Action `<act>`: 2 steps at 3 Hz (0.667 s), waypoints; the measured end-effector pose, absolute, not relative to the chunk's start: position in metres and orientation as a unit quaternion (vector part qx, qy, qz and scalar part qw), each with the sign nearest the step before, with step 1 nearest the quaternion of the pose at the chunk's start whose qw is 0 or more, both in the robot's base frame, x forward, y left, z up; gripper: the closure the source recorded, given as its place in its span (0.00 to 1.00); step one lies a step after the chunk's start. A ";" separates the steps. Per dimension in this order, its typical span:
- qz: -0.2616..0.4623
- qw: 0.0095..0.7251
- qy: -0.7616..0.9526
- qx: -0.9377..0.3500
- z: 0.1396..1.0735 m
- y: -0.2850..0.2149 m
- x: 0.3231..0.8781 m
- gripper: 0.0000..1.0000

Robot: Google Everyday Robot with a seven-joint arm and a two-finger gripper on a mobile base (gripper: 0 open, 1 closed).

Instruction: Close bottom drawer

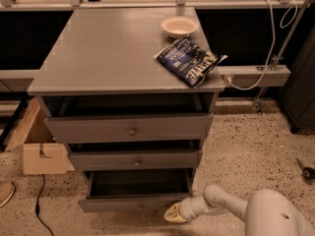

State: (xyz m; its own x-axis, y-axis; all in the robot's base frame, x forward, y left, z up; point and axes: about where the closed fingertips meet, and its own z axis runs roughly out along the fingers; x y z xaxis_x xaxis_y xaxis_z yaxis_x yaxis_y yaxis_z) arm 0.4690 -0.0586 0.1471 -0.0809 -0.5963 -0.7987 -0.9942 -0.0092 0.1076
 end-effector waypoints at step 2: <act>0.357 0.290 0.624 -0.632 0.148 -0.054 0.476 0.11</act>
Offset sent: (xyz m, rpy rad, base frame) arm 0.0207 0.0057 0.0037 0.0474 -0.0752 0.1003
